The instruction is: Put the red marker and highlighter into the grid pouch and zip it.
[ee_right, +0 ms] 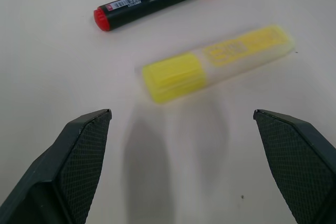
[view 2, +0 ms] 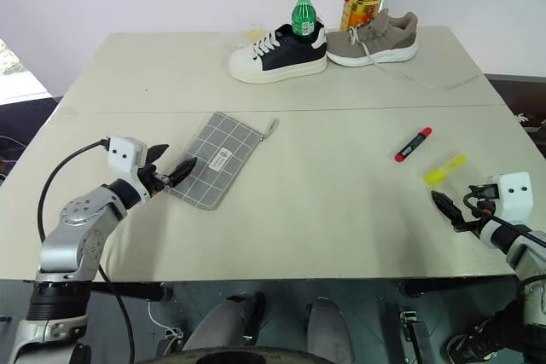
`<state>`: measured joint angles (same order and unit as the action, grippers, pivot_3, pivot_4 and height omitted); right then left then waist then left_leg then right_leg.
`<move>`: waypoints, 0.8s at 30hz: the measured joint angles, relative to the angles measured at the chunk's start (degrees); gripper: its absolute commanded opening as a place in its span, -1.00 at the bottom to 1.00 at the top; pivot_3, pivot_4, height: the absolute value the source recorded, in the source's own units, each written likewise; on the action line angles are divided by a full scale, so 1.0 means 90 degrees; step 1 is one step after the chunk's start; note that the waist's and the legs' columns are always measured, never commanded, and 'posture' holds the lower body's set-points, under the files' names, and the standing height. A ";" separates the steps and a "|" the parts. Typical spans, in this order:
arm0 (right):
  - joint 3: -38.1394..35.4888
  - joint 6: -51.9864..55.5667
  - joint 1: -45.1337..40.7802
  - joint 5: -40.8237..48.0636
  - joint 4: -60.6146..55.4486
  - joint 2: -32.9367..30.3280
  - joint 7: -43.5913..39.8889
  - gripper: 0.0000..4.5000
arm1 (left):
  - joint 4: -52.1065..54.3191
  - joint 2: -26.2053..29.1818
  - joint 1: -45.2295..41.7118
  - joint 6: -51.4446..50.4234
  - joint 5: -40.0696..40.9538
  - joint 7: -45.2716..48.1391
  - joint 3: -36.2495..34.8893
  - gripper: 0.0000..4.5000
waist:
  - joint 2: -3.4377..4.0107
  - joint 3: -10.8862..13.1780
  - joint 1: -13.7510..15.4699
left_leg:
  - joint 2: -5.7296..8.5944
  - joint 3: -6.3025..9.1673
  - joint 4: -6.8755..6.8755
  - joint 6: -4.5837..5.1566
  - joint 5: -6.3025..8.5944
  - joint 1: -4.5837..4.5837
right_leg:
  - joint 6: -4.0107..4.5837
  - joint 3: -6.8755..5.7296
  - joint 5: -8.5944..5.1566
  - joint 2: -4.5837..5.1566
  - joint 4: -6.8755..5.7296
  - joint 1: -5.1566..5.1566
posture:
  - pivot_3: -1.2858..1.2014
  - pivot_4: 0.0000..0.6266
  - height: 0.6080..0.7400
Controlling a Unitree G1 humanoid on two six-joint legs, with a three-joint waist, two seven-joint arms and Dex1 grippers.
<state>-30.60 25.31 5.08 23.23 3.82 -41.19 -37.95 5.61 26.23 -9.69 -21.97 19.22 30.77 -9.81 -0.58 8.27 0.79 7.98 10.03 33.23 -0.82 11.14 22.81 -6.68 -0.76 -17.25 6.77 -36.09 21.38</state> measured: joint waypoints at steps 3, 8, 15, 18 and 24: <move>0.0009 -0.0051 -0.0042 0.0000 0.0025 0.0000 0.0008 1.00 | -0.0003 -0.0023 -0.0035 0.0013 0.0000 -0.0003 0.0000 0.91 | 0.0000 0.0000 0.0001 | 0.0000 -0.0003 0.0000 0.0001 0.0001 0.0000 | 0.0000 0.0002 0.0000 0.0000 0.0000 0.0000 | 0.03 -0.52 1.00; 0.0069 -0.0067 -0.0194 0.0012 0.0059 0.0001 -0.0005 1.00 | -0.0039 -0.0149 -0.0111 0.0014 0.0011 -0.0095 -0.0016 0.91 | -0.0001 0.0000 -0.0005 | 0.0000 -0.0005 0.0000 0.0001 0.0001 -0.0002 | -0.0006 0.0003 0.0003 0.0000 0.0000 0.0000 | 0.03 -0.52 1.00; 0.0986 0.0185 -0.1338 0.0078 -0.0284 0.0099 -0.0162 1.00 | 0.0340 -0.0392 0.0320 0.0054 0.0126 -0.0398 -0.0200 0.91 | -0.0005 0.0004 -0.0063 | -0.0024 -0.0037 -0.0002 0.0007 0.0006 -0.0021 | -0.0003 0.0018 0.0008 -0.0006 -0.0001 -0.0001 | 0.03 -0.52 1.00; 0.1715 0.0223 -0.2144 0.0049 -0.0331 0.0465 -0.0236 1.00 | 0.0608 -0.0485 0.0701 0.0119 0.0064 -0.0698 -0.0315 0.91 | -0.0009 0.0007 -0.0080 | -0.0037 -0.0051 -0.0004 0.0007 0.0007 -0.0024 | 0.0004 0.0018 0.0011 -0.0008 -0.0001 0.0002 | 0.03 -0.52 1.00; 0.2948 0.0181 -0.3367 -0.0155 -0.0116 0.1256 -0.0454 1.00 | 0.1176 -0.0677 0.1446 0.0351 -0.0210 -0.1283 -0.0511 0.91 | -0.0016 0.0010 -0.0006 | -0.0036 -0.0051 -0.0005 0.0010 0.0009 -0.0020 | 0.0003 0.0018 0.0012 -0.0007 0.0008 0.0004 | 0.03 -0.52 1.00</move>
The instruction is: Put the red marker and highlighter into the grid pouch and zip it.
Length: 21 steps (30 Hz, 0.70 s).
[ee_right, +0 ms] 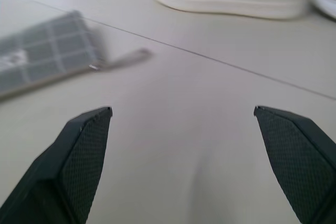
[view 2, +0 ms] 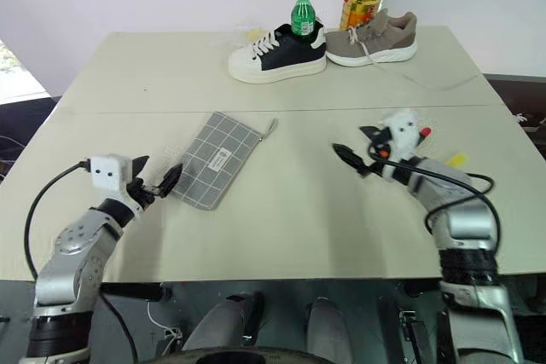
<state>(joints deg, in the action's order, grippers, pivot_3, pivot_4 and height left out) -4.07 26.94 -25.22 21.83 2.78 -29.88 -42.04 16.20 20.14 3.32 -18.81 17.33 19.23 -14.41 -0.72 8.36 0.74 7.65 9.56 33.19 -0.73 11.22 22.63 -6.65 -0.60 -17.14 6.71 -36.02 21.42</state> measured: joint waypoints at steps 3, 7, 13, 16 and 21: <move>0.0530 -0.0190 -0.0536 -0.0219 0.0347 0.0479 -0.0056 0.77 | 0.0374 -0.0019 0.0450 0.0210 -0.0093 -0.0072 -0.0018 1.00 | -0.0001 0.0000 0.0003 | 0.0000 0.0001 -0.0001 -0.0001 0.0000 -0.0002 | 0.0001 0.0000 0.0000 -0.0001 0.0000 0.0000 | 0.03 -0.52 1.00; 0.1094 -0.0364 -0.1103 -0.0569 0.1097 0.1119 -0.0047 -0.08 | 0.0863 0.0155 0.1211 0.0622 -0.0337 0.0140 0.0028 1.00 | 0.0002 0.0002 -0.0011 | -0.0002 0.0001 -0.0006 -0.0002 0.0001 -0.0007 | 0.0016 0.0001 -0.0006 -0.0004 -0.0004 0.0004 | 0.03 -0.52 1.00; 0.1725 -0.0722 -0.1853 -0.1124 0.2173 0.2231 0.0136 -0.99 | 0.1046 0.0915 0.1992 0.1415 -0.1114 0.0664 0.0194 1.00 | 0.0014 0.0008 -0.0022 | -0.0013 0.0001 -0.0013 -0.0009 0.0004 -0.0014 | 0.0028 0.0007 -0.0003 -0.0020 -0.0007 0.0029 | 0.03 -0.52 1.00; 0.1811 -0.0855 -0.2253 -0.1403 0.2829 0.2692 0.0498 -0.99 | 0.0941 0.1233 0.2027 0.1593 -0.1469 0.0875 0.0366 1.00 | 0.0018 0.0011 -0.0008 | -0.0012 0.0002 -0.0014 -0.0023 0.0009 -0.0014 | 0.0032 0.0012 0.0000 -0.0028 -0.0010 0.0035 | 0.03 -0.52 1.00; 0.1838 -0.1067 -0.2692 -0.1746 0.3862 0.3167 0.0949 -0.99 | 0.0517 0.1423 0.1586 0.1725 -0.1866 0.1010 0.0720 1.00 | 0.0021 0.0011 -0.0040 | -0.0016 0.0001 -0.0021 -0.0036 0.0006 -0.0016 | 0.0026 0.0020 0.0010 -0.0040 -0.0021 0.0050 | 0.03 -0.52 1.00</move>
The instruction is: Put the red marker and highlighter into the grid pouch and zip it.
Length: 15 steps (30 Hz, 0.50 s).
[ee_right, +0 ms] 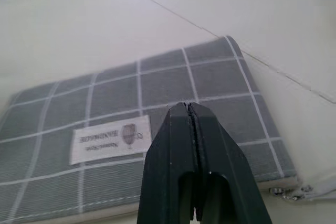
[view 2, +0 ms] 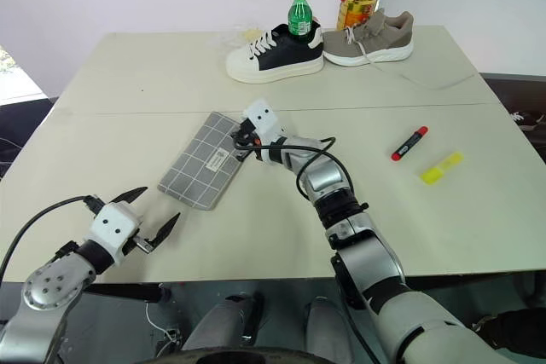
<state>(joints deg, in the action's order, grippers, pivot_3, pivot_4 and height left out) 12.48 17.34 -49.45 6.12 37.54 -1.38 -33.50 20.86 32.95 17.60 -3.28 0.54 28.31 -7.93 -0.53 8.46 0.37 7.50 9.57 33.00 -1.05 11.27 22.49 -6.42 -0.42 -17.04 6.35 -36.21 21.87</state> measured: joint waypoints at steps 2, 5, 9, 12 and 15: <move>0.0056 0.0013 -0.0211 -0.0204 0.0493 0.0160 0.0239 -0.99 | -0.0162 0.0016 -0.0188 0.0011 -0.0076 0.0038 0.0113 1.00 | 0.0000 0.0000 -0.0041 | -0.0007 0.0000 -0.0004 -0.0001 -0.0005 0.0000 | -0.0003 0.0008 0.0006 -0.0020 -0.0005 0.0010 | 0.03 -0.52 1.00; 0.0060 0.0121 -0.0419 -0.0416 0.1072 0.0298 0.0523 -0.99 | -0.0341 0.0030 -0.0437 0.0018 -0.0240 0.0058 0.0317 1.00 | 0.0001 -0.0001 -0.0133 | -0.0028 0.0001 -0.0005 -0.0016 -0.0001 0.0000 | 0.0015 0.0015 0.0020 -0.0049 -0.0006 0.0015 | 0.03 -0.52 1.00; 0.0044 0.0223 -0.0640 -0.0573 0.1366 0.0330 0.0665 -0.99 | -0.0487 0.0084 -0.0761 0.0020 -0.0428 0.0160 0.0515 1.00 | 0.0015 -0.0008 -0.0133 | -0.0047 0.0002 -0.0005 -0.0027 -0.0002 -0.0003 | 0.0018 0.0016 0.0023 -0.0063 -0.0019 0.0022 | 0.03 -0.52 1.00; 0.0030 0.0296 -0.0644 -0.0600 0.1365 0.0332 0.0653 -0.99 | -0.0560 0.0119 -0.0898 0.0065 -0.0546 0.0213 0.0618 1.00 | 0.0018 -0.0009 -0.0128 | -0.0049 0.0002 -0.0004 -0.0029 -0.0003 -0.0005 | 0.0024 0.0017 0.0026 -0.0067 -0.0019 0.0021 | 0.03 -0.52 1.00; 0.0017 0.0341 -0.0645 -0.0611 0.1360 0.0339 0.0648 -0.99 | -0.0645 0.0130 -0.1009 0.0171 -0.0616 0.0224 0.0689 1.00 | 0.0019 -0.0010 -0.0125 | -0.0049 0.0002 -0.0004 -0.0031 -0.0004 -0.0006 | 0.0028 0.0019 0.0028 -0.0071 -0.0019 0.0021 | 0.03 -0.52 1.00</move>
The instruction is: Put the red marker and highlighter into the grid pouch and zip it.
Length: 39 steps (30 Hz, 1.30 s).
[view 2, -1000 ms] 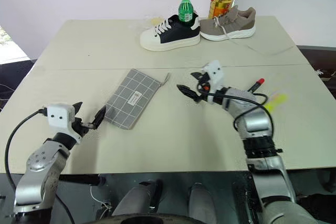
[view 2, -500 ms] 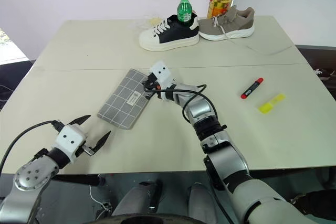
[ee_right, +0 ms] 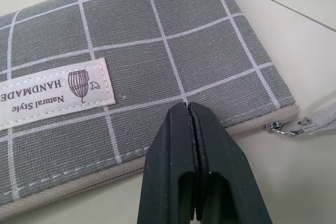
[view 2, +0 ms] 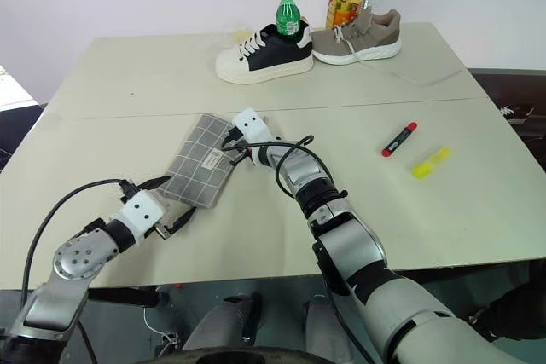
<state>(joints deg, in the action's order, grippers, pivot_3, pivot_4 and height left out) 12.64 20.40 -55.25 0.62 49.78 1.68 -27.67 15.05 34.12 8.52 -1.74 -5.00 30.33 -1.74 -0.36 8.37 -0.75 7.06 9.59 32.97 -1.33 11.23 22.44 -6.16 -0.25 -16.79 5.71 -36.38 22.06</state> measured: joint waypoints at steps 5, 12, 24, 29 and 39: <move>-0.0102 0.0092 0.0002 0.0003 -0.0009 0.0063 0.0002 -0.99 | -0.0353 0.0153 -0.0385 0.0530 -0.0435 -0.0016 0.0281 1.00 | 0.0004 -0.0004 0.0013 | 0.0000 0.0002 0.0000 -0.0004 -0.0003 -0.0001 | 0.0002 0.0001 0.0002 -0.0003 -0.0001 0.0000 | 0.03 -0.52 1.00; -0.0123 0.0246 0.0056 -0.0039 -0.0141 0.0215 -0.0028 -0.99 | -0.0825 0.0305 -0.0877 0.1324 -0.0878 -0.0010 0.0620 1.00 | 0.0013 -0.0011 -0.0037 | -0.0002 0.0001 -0.0004 -0.0009 -0.0005 -0.0002 | 0.0006 0.0009 0.0008 -0.0007 -0.0009 0.0013 | 0.03 -0.52 1.00; -0.0116 0.0438 0.0275 -0.0075 -0.0522 0.0213 -0.0082 -0.99 | 0.0063 0.0502 0.0351 0.0685 0.0368 0.0528 -0.0296 1.00 | 0.0016 -0.0008 -0.0066 | -0.0023 0.0001 -0.0005 -0.0022 0.0005 -0.0002 | 0.0009 0.0012 0.0008 -0.0016 -0.0018 0.0022 | 0.03 -0.52 1.00; -0.0117 0.0447 0.0289 -0.0111 -0.0551 0.0253 -0.0048 -0.99 | -0.0012 0.0860 0.0192 0.0844 0.0091 0.0727 -0.0170 1.00 | 0.0017 -0.0008 -0.0059 | -0.0025 0.0000 -0.0005 -0.0023 0.0005 -0.0002 | 0.0009 0.0012 0.0008 -0.0020 -0.0019 0.0025 | 0.03 -0.52 1.00; -0.0127 0.0427 0.0329 -0.0132 -0.0575 0.0369 0.0070 -0.99 | -0.0489 0.0775 -0.0963 0.0910 -0.0933 0.0631 0.0652 1.00 | 0.0016 -0.0012 -0.0051 | -0.0029 -0.0001 -0.0005 -0.0024 0.0004 -0.0007 | 0.0011 0.0013 0.0012 -0.0026 -0.0033 0.0028 | 0.03 -0.52 1.00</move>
<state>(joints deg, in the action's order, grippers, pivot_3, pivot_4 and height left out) 11.49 24.24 -52.29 -0.56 44.60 5.00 -27.04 10.65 41.09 -0.15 6.45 -13.40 36.01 4.13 -0.22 8.27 -1.20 6.80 9.58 32.93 -1.55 11.27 22.38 -6.07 -0.13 -16.68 5.48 -36.68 22.31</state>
